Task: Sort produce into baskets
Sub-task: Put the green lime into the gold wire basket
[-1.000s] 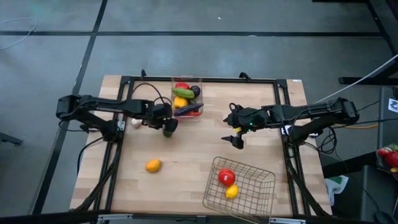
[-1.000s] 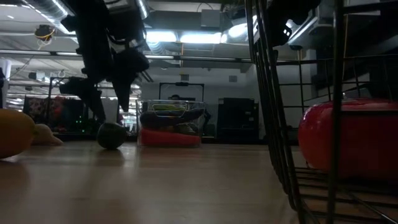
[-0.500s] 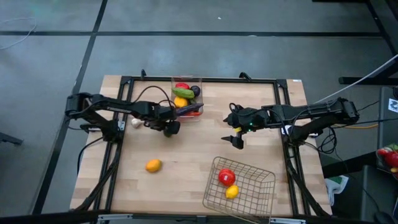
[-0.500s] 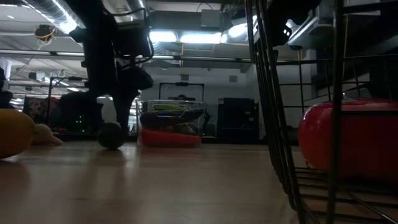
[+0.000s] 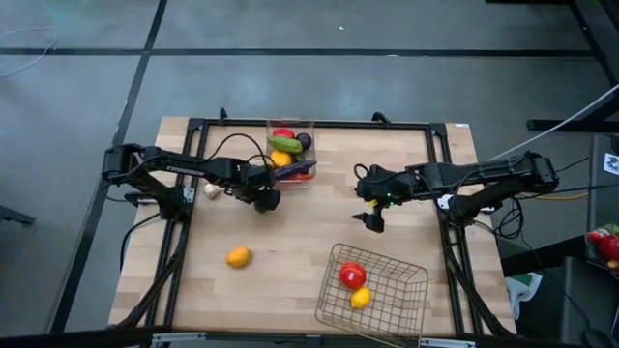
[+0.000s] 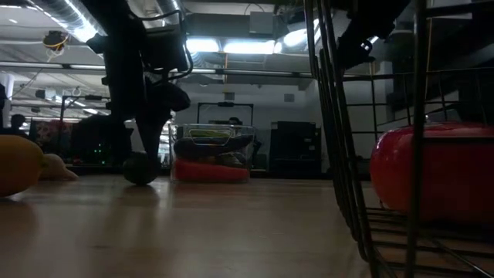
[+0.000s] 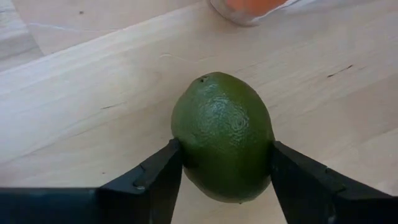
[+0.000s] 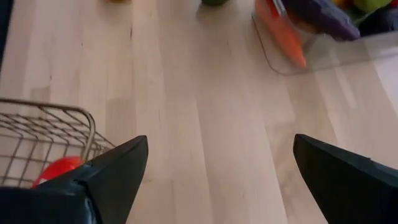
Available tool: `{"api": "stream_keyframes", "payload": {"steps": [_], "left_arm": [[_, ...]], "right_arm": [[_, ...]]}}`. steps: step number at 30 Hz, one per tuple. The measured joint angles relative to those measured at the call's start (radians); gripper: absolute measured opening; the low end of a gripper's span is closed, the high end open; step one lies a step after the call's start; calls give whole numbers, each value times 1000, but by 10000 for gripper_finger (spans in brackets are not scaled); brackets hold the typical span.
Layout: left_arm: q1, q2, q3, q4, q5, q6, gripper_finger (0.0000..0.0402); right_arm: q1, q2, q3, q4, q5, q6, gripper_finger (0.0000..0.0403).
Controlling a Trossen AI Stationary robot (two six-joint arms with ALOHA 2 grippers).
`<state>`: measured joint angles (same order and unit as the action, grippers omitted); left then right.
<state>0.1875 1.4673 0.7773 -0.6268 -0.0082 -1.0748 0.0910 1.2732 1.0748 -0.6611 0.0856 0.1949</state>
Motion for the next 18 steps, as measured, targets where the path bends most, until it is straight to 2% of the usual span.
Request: {"api": "stream_keyframes", "payload": {"steps": [5,12,18], "left_arm": [[0,1,-2,34,-6,1,196],[0,3,-3,77,-3,10,200],[-4,3,-4,136,93,81,199]], "right_arm": [[0,0,0,-29,0,0,397],[0,0,0,-29,0,0,397],[0,0,0,-35,0,0,397]]}}
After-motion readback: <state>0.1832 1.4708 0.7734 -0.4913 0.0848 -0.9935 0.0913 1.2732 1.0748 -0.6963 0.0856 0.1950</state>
